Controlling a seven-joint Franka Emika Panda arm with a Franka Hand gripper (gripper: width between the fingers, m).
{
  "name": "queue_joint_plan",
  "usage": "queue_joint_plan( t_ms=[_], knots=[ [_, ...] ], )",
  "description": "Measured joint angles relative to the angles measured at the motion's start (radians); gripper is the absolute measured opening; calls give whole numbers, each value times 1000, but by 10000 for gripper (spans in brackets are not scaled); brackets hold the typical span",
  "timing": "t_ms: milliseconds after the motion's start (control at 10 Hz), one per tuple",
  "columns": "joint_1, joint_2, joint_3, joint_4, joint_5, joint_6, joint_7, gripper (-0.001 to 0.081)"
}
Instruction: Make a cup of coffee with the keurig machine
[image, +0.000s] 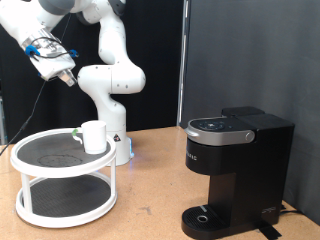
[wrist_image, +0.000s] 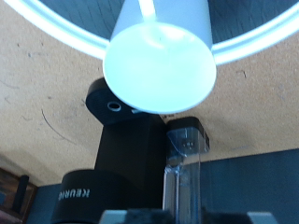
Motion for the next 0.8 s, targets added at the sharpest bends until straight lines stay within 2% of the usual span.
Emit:
queue_joint_plan(
  t_ms=[200,400,500,600,700,800],
  knots=[
    [0,29,-11,-19,-2,45,-9,0],
    [1,57,-26,-57,2,123,-26,253],
    [2,69,-34,-80,3,167,-41,253],
    [5,85,-41,-102,3,210,-61,466],
    [9,102,-49,-120,3,244,-85,466],
    [20,122,-62,-140,5,278,-118,635]
  ],
)
